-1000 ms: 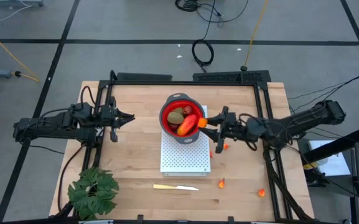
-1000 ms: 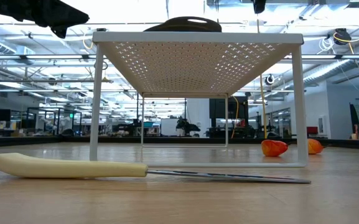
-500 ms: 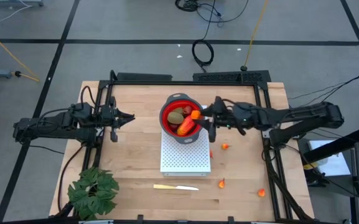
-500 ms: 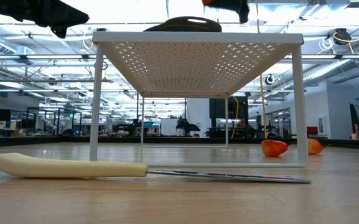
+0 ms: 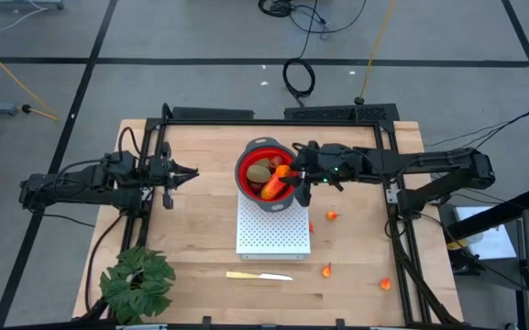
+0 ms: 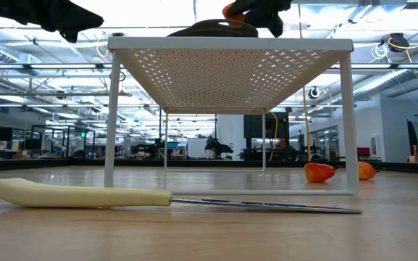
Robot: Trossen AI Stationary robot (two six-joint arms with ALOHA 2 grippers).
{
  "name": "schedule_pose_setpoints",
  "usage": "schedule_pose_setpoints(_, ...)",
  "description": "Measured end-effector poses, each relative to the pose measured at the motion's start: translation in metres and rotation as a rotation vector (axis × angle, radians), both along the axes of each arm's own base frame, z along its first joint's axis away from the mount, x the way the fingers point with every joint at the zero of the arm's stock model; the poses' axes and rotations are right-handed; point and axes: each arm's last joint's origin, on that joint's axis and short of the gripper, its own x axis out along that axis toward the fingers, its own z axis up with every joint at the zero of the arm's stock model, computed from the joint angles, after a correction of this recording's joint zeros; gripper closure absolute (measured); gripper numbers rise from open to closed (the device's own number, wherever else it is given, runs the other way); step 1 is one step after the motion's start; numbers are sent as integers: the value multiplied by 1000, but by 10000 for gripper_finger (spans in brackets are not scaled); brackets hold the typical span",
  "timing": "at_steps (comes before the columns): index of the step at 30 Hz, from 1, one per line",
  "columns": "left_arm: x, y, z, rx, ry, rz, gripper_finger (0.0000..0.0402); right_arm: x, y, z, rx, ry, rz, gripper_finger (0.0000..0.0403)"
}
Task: Pick & Place Fruit
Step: Put the tangerine into the red strainer bowl on the shelf
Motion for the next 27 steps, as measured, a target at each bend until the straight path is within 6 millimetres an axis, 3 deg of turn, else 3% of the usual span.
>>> schedule_pose_setpoints(3,0,0,0,39,5,-4,371,7,0,6,2,44,0,243)
schedule_pose_setpoints(12,0,0,0,54,6,-6,371,22,0,-4,3,248,1,243)
schedule_pose_setpoints(27,0,0,0,53,6,-6,371,22,9,-9,22,300,105,243)
